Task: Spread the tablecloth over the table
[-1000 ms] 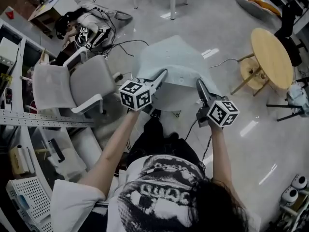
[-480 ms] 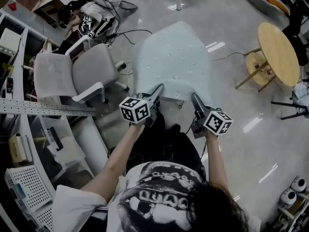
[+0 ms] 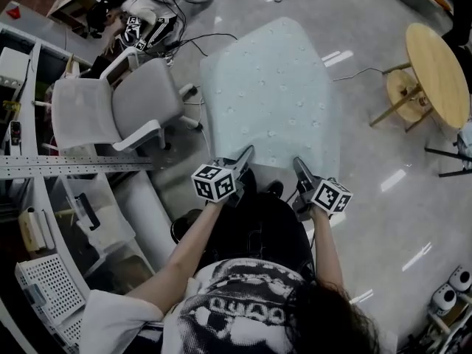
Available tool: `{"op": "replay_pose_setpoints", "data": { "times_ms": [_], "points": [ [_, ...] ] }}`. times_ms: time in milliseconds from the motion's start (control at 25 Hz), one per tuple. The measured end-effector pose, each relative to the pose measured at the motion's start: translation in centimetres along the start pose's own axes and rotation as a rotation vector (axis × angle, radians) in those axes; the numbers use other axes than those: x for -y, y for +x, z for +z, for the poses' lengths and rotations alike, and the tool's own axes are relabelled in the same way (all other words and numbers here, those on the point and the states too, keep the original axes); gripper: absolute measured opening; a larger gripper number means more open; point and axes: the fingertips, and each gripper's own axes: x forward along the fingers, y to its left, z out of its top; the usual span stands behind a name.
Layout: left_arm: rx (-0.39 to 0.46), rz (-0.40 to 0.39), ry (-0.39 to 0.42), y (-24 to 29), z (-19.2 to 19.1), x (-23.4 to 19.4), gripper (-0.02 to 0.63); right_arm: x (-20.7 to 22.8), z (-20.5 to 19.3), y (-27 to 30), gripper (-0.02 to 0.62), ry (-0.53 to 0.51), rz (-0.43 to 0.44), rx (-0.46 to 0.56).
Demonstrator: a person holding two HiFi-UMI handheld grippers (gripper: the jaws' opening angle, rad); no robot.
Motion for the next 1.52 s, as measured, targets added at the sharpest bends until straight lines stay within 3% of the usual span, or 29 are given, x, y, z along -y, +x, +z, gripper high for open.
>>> {"op": "replay_pose_setpoints", "data": {
  "times_ms": [320, 480, 760, 1040, 1280, 1520],
  "points": [
    [-0.115, 0.092, -0.036, 1.1, -6.2, -3.9, 0.072, 4.3, -4.4, 1.3, 0.026, 0.068, -0.089, -0.092],
    [-0.188, 0.155, -0.008, 1.9, -9.1, -5.4, 0.058, 6.2, -6.3, 1.9, 0.018, 0.092, -0.139, -0.14],
    [-0.213, 0.202, -0.062, 2.9, -11.2, -6.8, 0.06, 8.7, -7.5, 2.5, 0.038, 0.153, -0.155, -0.131],
    [-0.232, 0.19, -0.101, 2.7, -11.2, -6.5, 0.066, 7.6, -7.0, 1.6, 0.069, 0.095, -0.149, -0.124],
    [-0.354, 0.166, 0.014, -0.2, -12.2, -5.3, 0.117, 6.5, -7.7, -0.2, 0.086, 0.091, -0.159, -0.124],
    [-0.323, 0.123, 0.047, -3.3, -10.9, -3.9, 0.117, 4.8, -8.2, -2.0, 0.091, -0.009, -0.16, -0.167]
  ]
}}
